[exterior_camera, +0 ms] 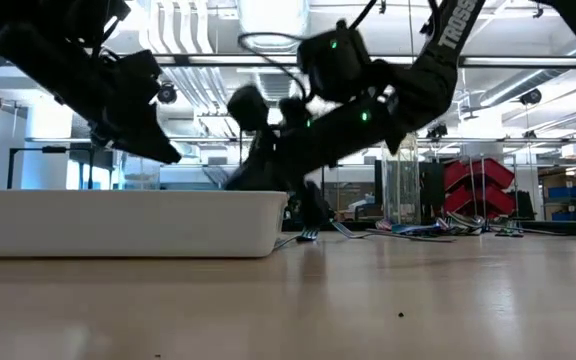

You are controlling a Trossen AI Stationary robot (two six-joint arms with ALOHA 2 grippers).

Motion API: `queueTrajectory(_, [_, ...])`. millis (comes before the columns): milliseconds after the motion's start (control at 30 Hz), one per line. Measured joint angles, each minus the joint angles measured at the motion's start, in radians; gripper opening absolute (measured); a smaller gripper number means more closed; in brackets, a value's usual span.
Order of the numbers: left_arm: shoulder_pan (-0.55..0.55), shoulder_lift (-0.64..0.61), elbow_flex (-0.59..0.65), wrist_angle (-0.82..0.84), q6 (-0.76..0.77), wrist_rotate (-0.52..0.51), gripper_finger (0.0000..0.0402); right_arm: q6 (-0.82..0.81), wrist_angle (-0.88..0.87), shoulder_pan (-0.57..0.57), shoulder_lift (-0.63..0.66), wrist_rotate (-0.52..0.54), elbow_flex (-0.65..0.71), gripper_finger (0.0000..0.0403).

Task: Sort silverware
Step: Put the blue fork on the silverware tray

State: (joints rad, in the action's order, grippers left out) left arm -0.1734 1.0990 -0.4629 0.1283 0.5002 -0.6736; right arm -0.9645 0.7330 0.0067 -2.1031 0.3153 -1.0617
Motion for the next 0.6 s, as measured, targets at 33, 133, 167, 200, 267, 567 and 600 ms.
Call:
queueTrajectory(33, [0.000, 0.001, 0.000, -0.014, -0.013, 0.000, 0.0132, -0.005, -0.001, 0.000, -0.012, -0.001, -0.011, 0.0000])
queueTrajectory(133, [0.000, 0.002, 0.000, -0.057, -0.039, 0.000, 0.0132, -0.002, 0.007, 0.000, -0.039, 0.000, -0.036, 0.0000])
queueTrajectory(167, [0.000, 0.002, 0.000, -0.066, -0.049, 0.000, 0.0132, 0.009, 0.007, 0.000, -0.047, 0.000, -0.045, 0.0000])
queueTrajectory(200, [0.000, 0.000, 0.000, -0.066, -0.054, 0.000, 0.0132, 0.020, 0.008, -0.001, -0.055, -0.006, -0.055, 0.0000])
queueTrajectory(267, [0.000, 0.000, 0.000, -0.074, -0.055, 0.001, 0.0132, 0.055, -0.006, -0.003, -0.059, -0.020, -0.064, 0.0003])
queueTrajectory(567, [0.000, 0.004, 0.000, -0.072, -0.055, 0.001, 0.0133, 0.173, -0.027, -0.009, -0.057, -0.017, -0.068, 0.0072])
queueTrajectory(600, [0.000, 0.006, 0.000, -0.074, -0.055, 0.000, 0.0132, 0.181, -0.025, -0.010, -0.057, -0.012, -0.068, 0.0081])
